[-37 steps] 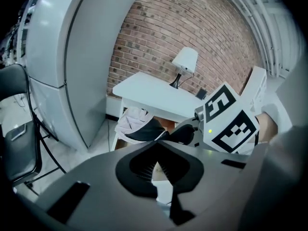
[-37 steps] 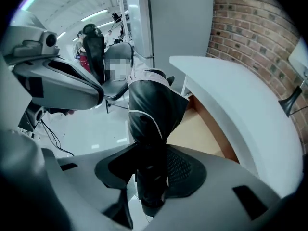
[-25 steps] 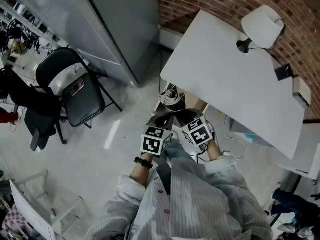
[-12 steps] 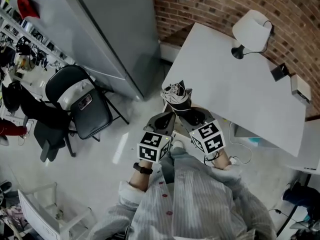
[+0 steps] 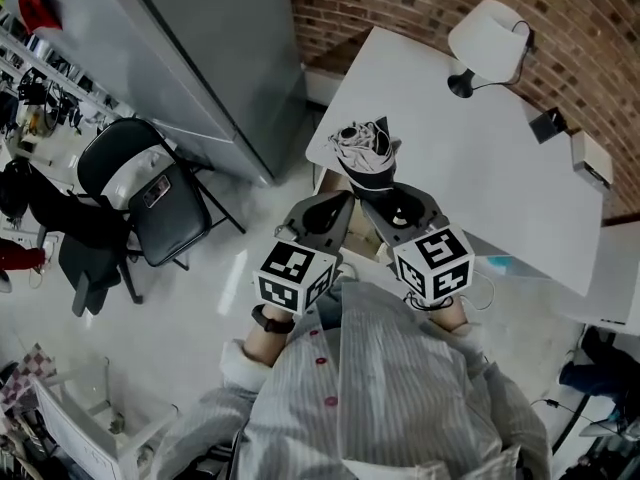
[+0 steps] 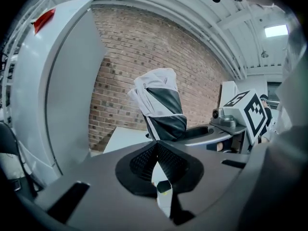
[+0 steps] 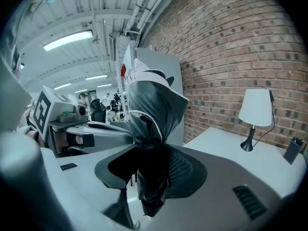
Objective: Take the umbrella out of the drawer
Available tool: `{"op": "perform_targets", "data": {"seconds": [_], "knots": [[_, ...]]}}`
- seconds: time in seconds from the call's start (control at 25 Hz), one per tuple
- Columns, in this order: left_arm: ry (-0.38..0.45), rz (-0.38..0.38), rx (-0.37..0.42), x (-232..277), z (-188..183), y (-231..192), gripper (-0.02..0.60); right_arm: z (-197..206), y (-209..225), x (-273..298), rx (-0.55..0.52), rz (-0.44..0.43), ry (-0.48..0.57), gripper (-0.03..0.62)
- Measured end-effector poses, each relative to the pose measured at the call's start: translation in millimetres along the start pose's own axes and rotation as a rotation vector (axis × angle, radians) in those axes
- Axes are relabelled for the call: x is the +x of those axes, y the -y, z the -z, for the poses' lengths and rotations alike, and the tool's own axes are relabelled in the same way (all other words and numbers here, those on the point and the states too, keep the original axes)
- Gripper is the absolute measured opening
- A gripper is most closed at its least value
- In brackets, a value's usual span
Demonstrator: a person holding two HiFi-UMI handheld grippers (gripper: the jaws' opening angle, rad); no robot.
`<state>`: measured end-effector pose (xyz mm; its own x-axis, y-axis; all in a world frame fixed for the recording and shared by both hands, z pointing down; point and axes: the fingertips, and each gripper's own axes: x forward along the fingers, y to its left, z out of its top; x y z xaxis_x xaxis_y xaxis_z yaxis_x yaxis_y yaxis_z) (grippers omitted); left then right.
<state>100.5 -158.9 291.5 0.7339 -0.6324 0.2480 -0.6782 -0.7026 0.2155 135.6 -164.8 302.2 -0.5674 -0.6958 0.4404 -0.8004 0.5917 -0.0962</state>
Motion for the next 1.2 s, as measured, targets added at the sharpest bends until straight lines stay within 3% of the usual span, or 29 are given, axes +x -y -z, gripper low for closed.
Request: {"op": "perform_targets", "data": {"seconds": [0.44, 1.2], "knots": [[0.011, 0.027, 0.011, 16.7, -8.2, 9.7, 0.009, -5.1, 16.1, -8.2, 0.019, 0.015, 0.025, 0.184], [0.010, 0.040, 0.028, 6.4, -14.7, 5.3, 0.009, -11.9, 2.4, -7.5, 0.033, 0.032, 0.030, 0.184]]}}
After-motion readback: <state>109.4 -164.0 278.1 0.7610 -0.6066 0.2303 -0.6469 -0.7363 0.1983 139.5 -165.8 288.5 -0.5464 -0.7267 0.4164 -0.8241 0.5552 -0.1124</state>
